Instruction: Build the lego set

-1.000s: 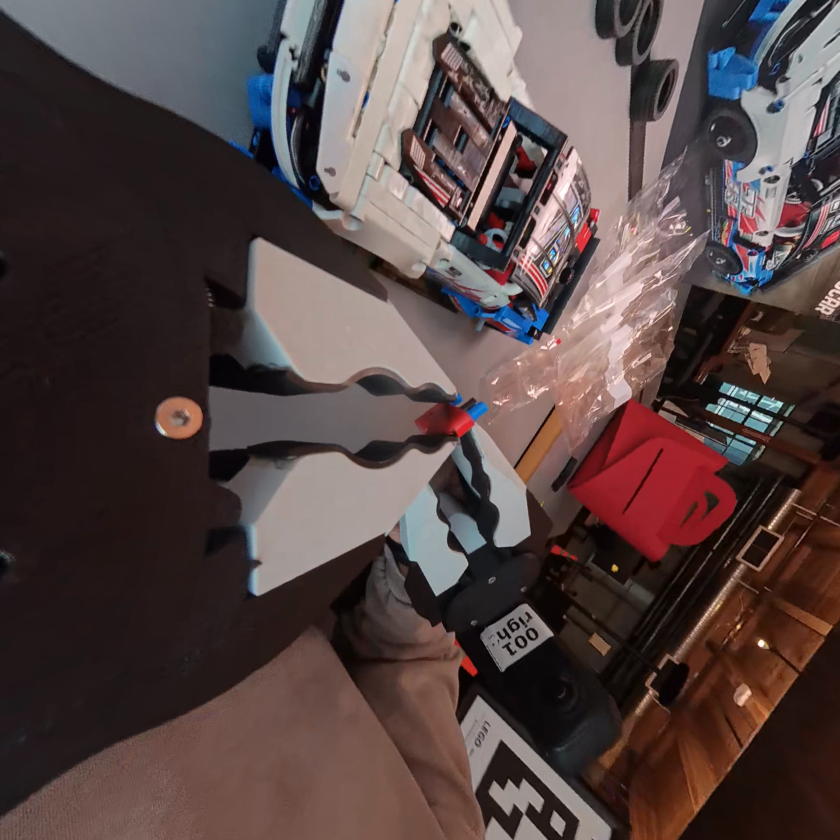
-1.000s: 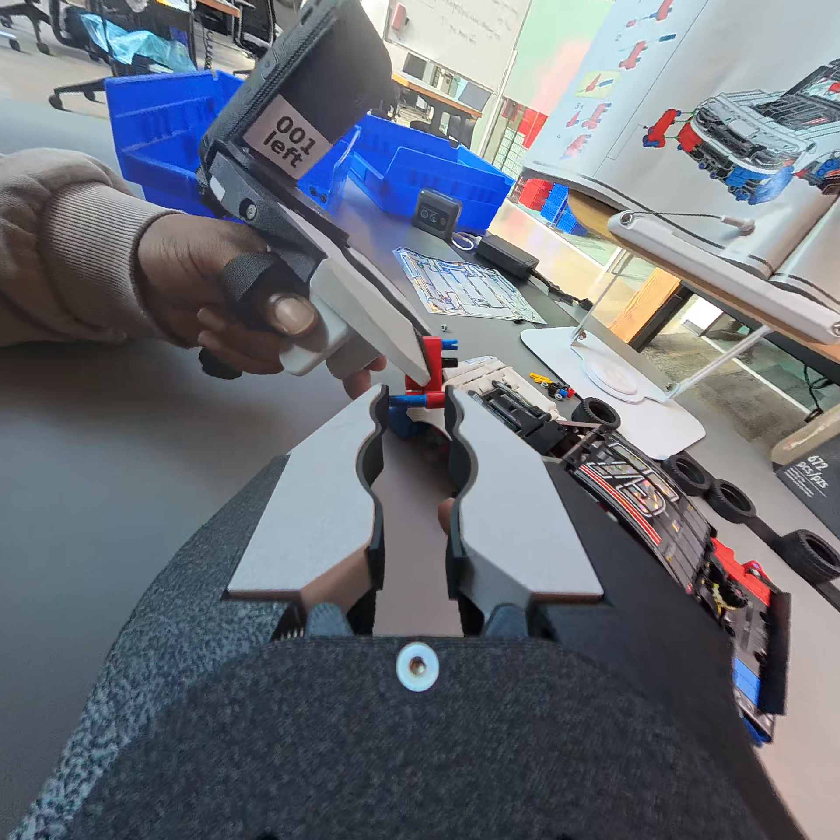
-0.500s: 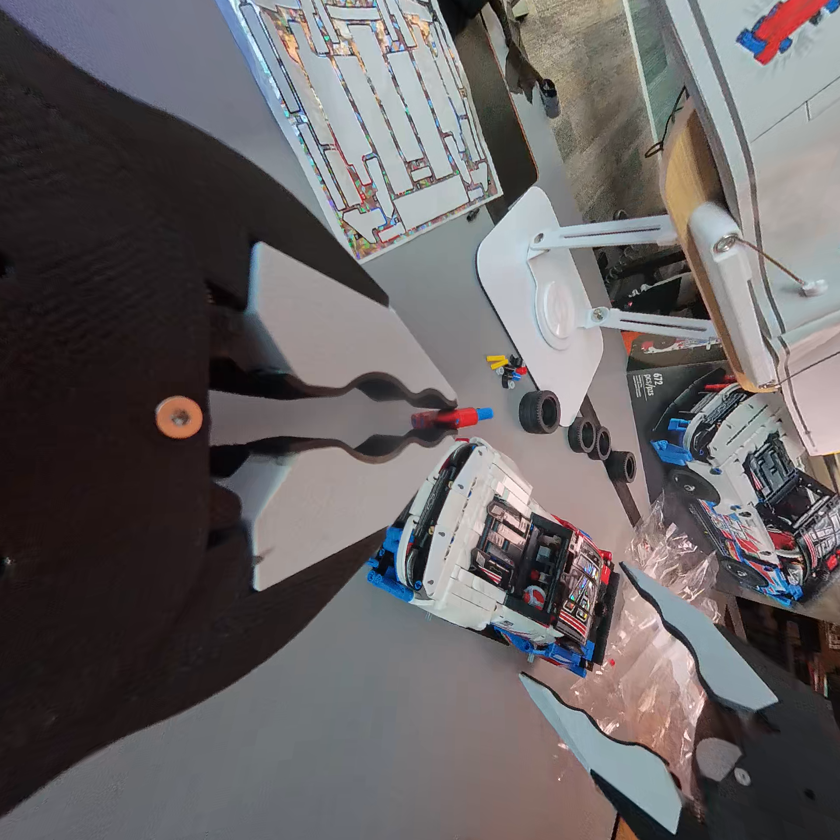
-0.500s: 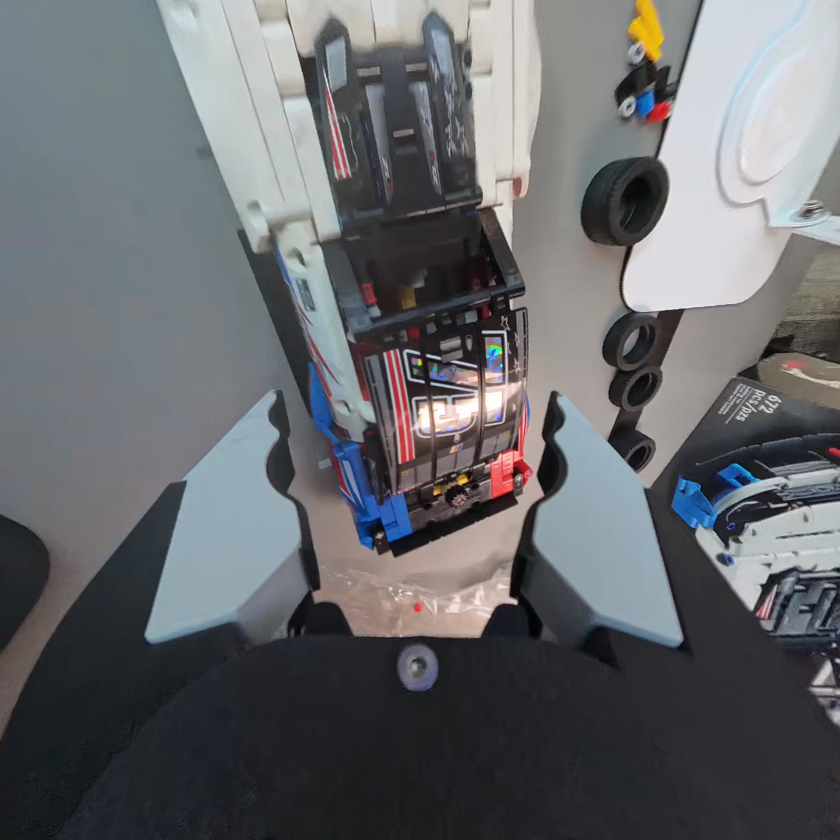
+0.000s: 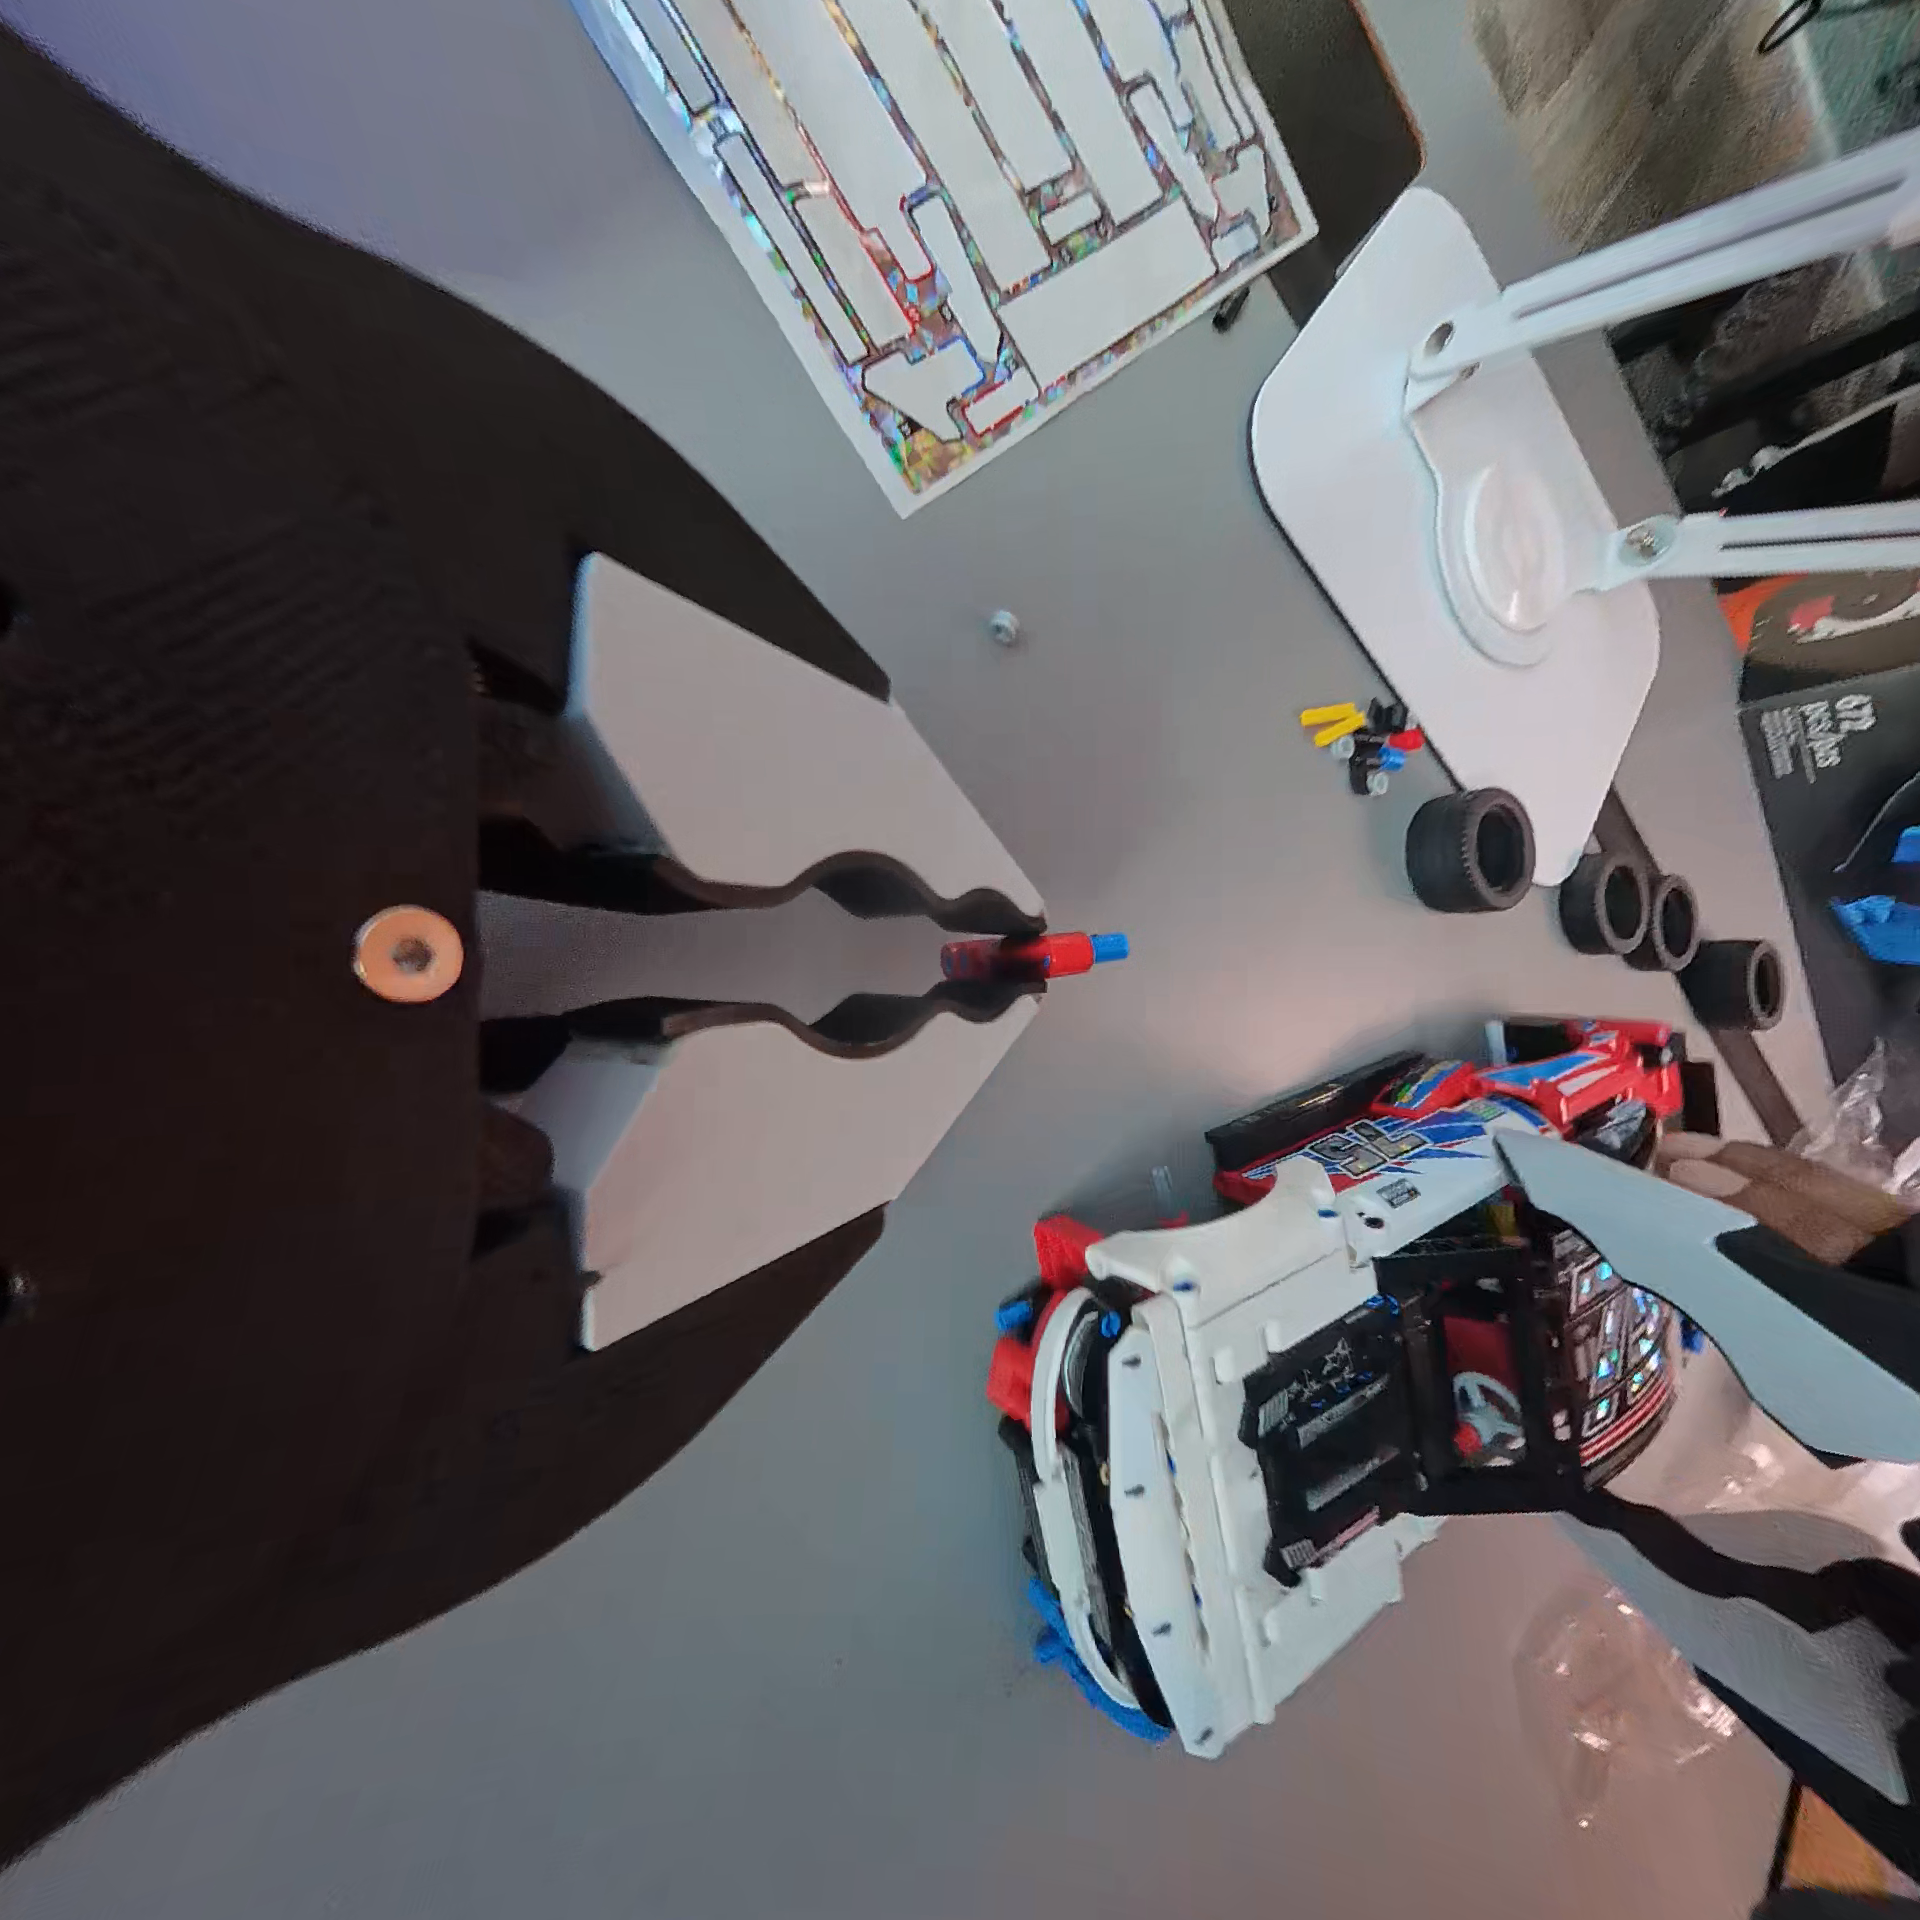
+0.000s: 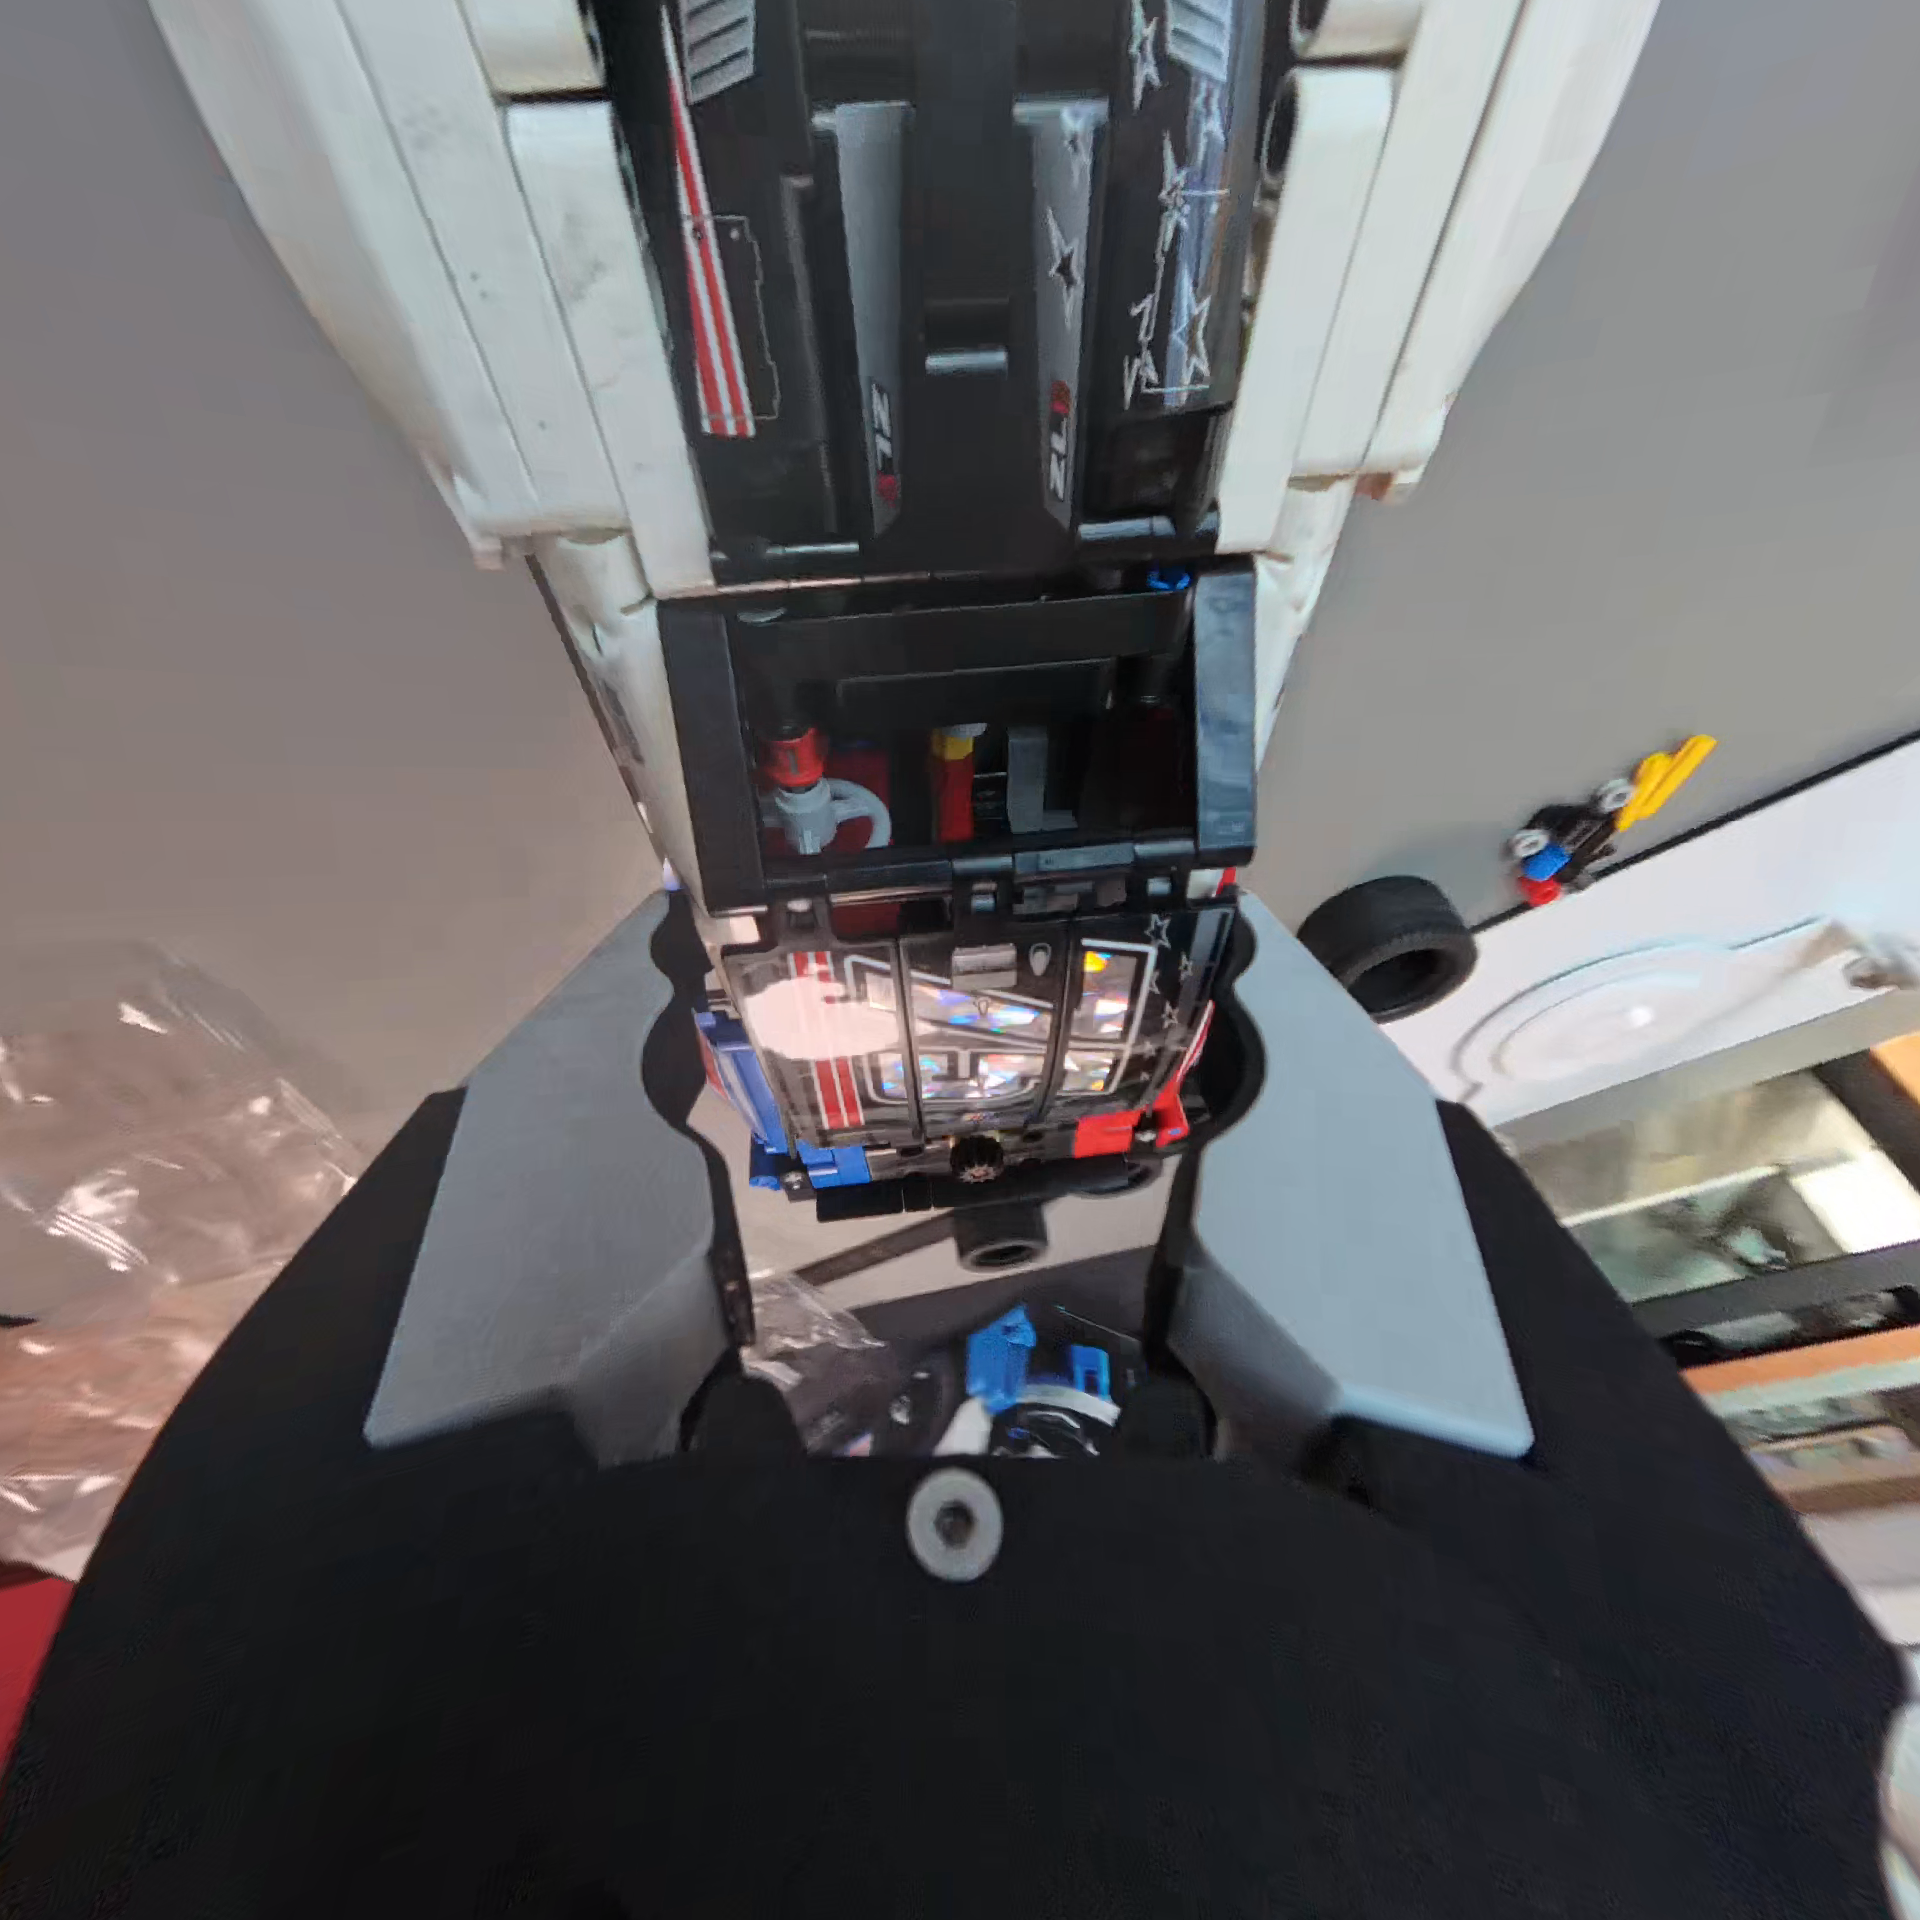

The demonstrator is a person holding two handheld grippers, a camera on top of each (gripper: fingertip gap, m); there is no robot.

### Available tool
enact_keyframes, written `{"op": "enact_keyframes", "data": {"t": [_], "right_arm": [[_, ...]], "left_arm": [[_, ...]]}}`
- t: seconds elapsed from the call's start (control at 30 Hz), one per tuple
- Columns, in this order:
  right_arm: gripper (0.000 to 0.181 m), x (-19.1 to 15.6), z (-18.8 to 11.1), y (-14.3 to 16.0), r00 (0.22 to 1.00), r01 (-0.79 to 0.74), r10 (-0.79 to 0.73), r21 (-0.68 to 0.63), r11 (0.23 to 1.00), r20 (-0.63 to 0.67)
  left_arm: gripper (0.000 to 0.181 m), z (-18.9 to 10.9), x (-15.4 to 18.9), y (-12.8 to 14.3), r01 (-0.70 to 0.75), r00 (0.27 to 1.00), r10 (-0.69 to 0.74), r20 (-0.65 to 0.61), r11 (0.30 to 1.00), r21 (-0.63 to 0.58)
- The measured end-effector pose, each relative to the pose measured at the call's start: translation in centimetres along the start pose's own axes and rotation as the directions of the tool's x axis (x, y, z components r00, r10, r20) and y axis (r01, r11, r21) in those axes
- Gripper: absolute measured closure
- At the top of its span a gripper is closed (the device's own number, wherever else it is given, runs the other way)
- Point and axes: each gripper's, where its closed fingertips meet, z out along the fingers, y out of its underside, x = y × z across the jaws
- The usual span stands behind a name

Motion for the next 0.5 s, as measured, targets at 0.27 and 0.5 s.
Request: {"op": "enact_keyframes", "data": {"t": [0.27, 0.5], "right_arm": [[0.082, 0.0, -0.7, 0.1, 0.986, -0.127, 0.131, 0.043, 0.991, -0.107], [0.089, 0.4, -6.2, -3.2, 0.737, -0.583, 0.675, 0.479, 0.657, -0.029]], "left_arm": [[0.176, 1.7, 4.3, 1.1, -0.079, 0.989, 0.066, -0.131, 0.993, -0.090], [0.176, 2.0, 5.9, 1.5, -0.055, 0.990, 0.035, -0.139, 0.988, -0.142]]}}
